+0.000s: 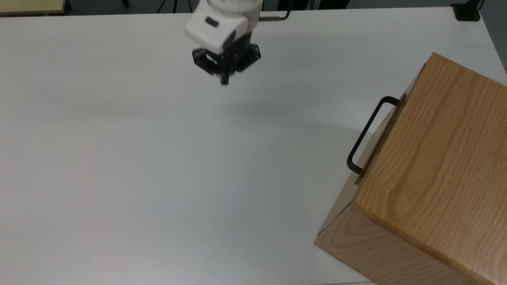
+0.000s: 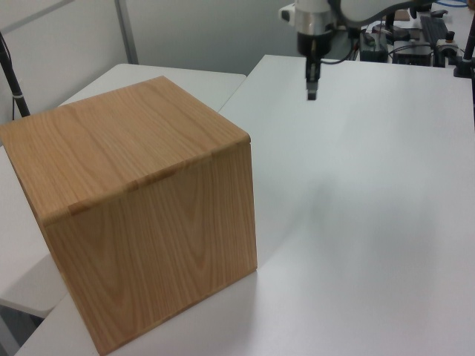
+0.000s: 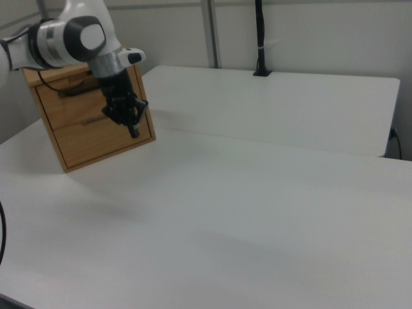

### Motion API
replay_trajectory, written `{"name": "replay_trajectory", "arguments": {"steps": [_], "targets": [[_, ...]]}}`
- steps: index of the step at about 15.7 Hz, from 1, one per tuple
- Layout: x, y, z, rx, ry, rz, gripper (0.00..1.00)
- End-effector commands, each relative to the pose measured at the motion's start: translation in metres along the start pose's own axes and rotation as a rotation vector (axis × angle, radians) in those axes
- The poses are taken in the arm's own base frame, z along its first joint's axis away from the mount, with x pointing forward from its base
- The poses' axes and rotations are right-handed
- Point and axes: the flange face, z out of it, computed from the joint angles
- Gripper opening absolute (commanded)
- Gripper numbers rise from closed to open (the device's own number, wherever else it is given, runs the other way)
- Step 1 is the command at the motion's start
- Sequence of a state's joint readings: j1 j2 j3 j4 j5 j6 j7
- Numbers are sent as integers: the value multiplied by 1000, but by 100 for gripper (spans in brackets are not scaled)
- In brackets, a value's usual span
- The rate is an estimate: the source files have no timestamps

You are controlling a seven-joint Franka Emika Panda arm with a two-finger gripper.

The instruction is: Close the drawer by sliding it

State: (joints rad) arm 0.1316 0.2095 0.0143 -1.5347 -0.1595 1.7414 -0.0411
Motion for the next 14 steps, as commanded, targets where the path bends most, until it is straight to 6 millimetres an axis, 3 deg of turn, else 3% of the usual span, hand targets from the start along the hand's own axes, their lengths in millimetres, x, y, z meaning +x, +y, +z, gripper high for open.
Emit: {"name": "replay_trajectory", "arguments": {"steps": [1,3,7,8,9,11,12,13,14], "targets": [[-43,20,-29,-20,-70,118,0],[-65,28,-50,33,-34,152,0],[-94,67,-82,191,30,210,0],[-98,72,-86,191,38,209,2],[-102,73,-90,192,45,212,13],[-112,74,-97,194,31,208,15],[-113,74,-96,187,21,206,34],[-111,75,-94,185,25,194,73],[-108,74,-90,180,19,189,100]]}}
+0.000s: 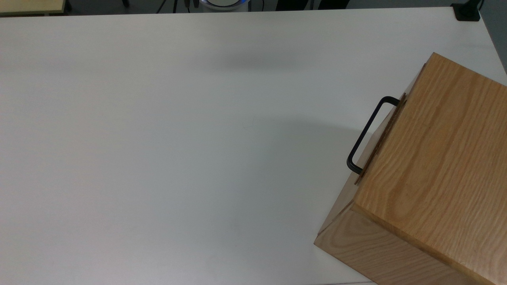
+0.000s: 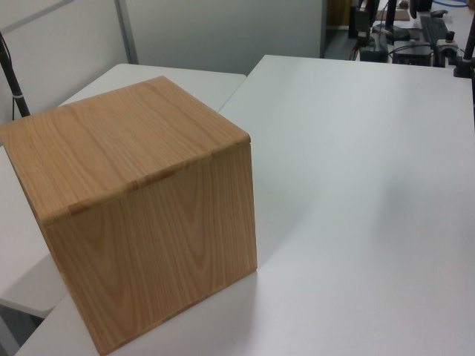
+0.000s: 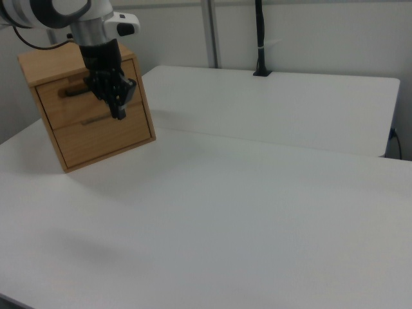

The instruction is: Close the drawer by sliding it

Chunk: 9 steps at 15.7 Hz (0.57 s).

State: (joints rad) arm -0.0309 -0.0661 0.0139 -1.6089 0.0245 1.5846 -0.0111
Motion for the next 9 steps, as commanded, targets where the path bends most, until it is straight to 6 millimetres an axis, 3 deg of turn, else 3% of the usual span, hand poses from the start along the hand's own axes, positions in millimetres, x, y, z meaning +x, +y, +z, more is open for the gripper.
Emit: {"name": "replay_trajectory", "arguments": {"steps": [1,9], "targets": [[-4,-3,10,-8,-28,-39,100],[3,-6,20,-45,-44,-46,100]]}}
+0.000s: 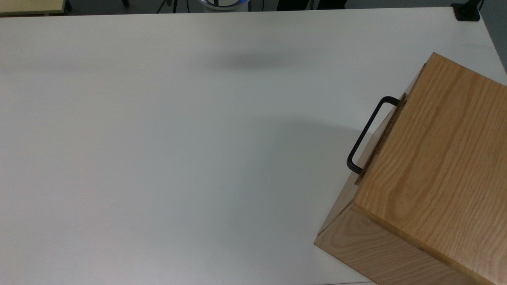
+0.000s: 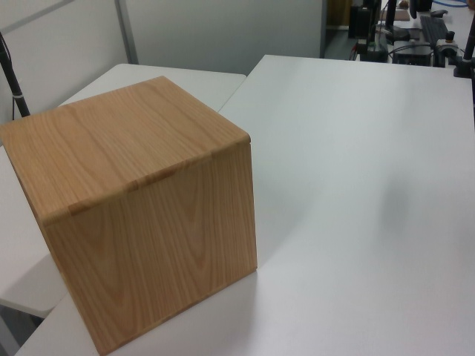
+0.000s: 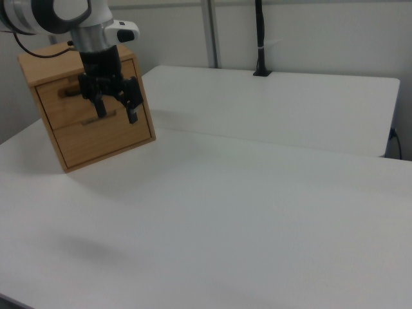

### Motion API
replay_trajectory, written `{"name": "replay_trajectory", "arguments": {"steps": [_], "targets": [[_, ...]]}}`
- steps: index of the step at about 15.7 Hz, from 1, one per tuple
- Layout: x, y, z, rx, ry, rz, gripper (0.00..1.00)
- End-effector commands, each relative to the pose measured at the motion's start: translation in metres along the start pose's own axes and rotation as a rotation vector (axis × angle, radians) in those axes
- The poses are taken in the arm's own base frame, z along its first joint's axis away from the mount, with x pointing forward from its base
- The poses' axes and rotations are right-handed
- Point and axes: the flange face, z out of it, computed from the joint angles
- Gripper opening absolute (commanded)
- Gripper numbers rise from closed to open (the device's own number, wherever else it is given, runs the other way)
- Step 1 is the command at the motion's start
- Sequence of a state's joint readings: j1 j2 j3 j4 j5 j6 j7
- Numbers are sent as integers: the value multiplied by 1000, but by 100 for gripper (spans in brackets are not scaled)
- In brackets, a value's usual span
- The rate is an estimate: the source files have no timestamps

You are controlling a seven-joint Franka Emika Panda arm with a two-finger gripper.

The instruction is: Close the drawer by sliding it

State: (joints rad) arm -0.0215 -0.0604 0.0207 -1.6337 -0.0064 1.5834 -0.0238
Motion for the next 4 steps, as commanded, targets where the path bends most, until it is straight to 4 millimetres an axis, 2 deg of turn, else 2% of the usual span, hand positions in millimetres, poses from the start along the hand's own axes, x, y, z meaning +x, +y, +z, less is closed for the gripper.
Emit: {"name": "replay_trajectory", "arguments": {"steps": [1,4], "targets": [[3,-1,4,-15,-10,-17,100],[3,-3,6,-14,-13,-20,100]]}}
